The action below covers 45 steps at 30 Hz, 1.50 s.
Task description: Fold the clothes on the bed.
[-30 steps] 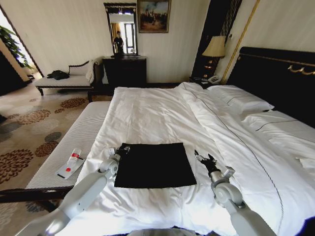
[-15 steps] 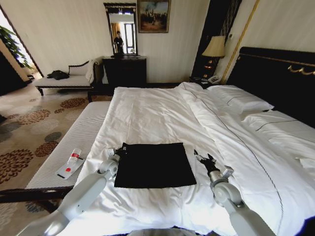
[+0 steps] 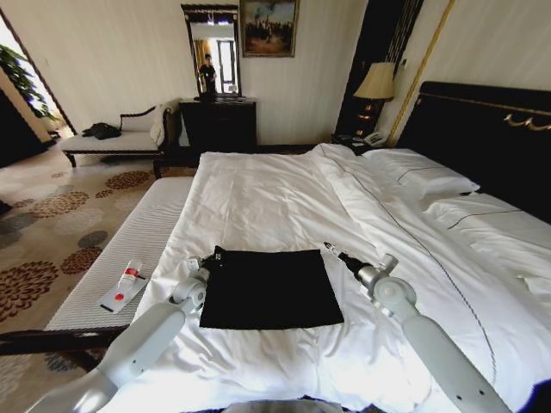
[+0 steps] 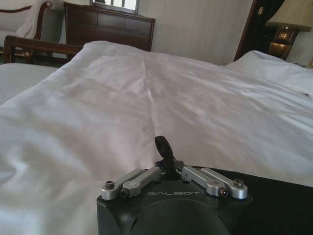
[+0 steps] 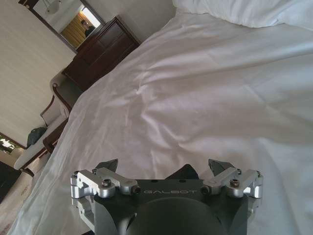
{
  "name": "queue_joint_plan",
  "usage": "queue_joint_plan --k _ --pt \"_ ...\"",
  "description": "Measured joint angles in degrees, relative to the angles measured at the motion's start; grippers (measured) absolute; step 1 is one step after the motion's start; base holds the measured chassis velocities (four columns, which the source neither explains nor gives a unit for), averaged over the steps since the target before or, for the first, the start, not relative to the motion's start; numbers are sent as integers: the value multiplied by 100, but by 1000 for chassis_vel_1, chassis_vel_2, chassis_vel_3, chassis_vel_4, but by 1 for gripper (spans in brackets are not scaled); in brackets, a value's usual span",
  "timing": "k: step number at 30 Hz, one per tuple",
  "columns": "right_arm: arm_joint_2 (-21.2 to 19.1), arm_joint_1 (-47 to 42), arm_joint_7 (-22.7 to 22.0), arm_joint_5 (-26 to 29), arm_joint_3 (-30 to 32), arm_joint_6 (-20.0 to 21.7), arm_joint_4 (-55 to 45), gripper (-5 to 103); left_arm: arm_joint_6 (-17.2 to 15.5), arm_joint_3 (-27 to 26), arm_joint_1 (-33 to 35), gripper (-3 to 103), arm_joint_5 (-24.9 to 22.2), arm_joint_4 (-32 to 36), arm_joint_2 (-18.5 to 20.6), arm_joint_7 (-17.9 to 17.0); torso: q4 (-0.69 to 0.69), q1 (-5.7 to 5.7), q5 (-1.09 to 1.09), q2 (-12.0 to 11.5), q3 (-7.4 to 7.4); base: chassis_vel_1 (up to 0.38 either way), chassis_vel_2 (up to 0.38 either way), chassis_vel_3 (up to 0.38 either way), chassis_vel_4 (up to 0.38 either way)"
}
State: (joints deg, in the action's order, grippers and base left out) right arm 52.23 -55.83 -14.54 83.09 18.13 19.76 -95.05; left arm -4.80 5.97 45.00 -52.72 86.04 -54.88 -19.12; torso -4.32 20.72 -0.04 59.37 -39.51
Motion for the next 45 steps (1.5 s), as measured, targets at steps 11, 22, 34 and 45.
queue_joint_plan --k 11,22,34,45 --pt "229 663 280 -194 -433 -4 1201 100 60 5 72 2 79 23 -98 -6 -1 0 1 0 0 0 0 0 0" --pt "541 911 376 -316 -497 -77 1612 100 92 134 -66 2 62 -5 -120 18 0 -1 0 0 1 0 0 0 0" --pt "650 798 346 -415 -613 -32 1567 92 106 94 -64 2 44 -15 -81 29 -3 -1 -1 0 1 0 0 0 0" --pt "671 826 288 -405 -612 -16 1562 54 111 63 -28 2 48 0 -86 22 -1 0 0 1 1 0 0 0 0"
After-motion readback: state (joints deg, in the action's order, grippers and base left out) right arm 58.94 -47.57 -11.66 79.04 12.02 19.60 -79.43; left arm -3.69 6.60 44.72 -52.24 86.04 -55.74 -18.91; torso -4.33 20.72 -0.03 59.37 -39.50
